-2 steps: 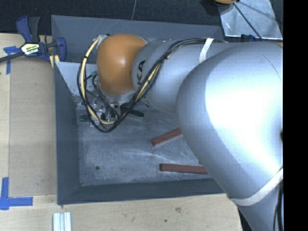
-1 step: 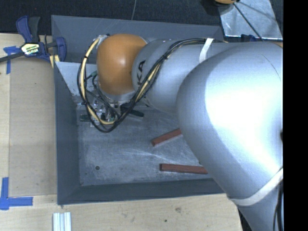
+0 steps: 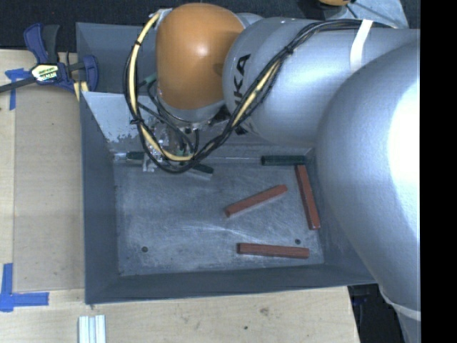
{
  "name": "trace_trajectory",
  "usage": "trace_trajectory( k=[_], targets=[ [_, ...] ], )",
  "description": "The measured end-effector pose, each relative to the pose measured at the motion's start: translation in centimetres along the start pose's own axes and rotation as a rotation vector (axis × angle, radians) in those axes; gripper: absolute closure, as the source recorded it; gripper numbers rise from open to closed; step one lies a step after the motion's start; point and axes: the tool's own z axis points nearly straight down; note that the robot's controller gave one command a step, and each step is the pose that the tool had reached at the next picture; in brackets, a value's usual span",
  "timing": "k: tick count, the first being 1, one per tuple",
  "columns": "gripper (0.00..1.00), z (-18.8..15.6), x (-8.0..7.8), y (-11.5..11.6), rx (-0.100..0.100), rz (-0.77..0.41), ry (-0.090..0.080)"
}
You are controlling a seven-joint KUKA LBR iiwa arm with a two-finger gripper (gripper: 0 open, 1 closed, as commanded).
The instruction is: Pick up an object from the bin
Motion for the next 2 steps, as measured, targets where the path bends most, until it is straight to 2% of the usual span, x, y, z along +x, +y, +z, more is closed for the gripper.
trace_trajectory(
  k=[1,2],
  targets=[
    [1.0,0.0,0.0,0.0,0.0,0.0,0.0],
    [1.0,-1.0,0.2,-0.3,0.002,-0.047,0.003]
  ],
)
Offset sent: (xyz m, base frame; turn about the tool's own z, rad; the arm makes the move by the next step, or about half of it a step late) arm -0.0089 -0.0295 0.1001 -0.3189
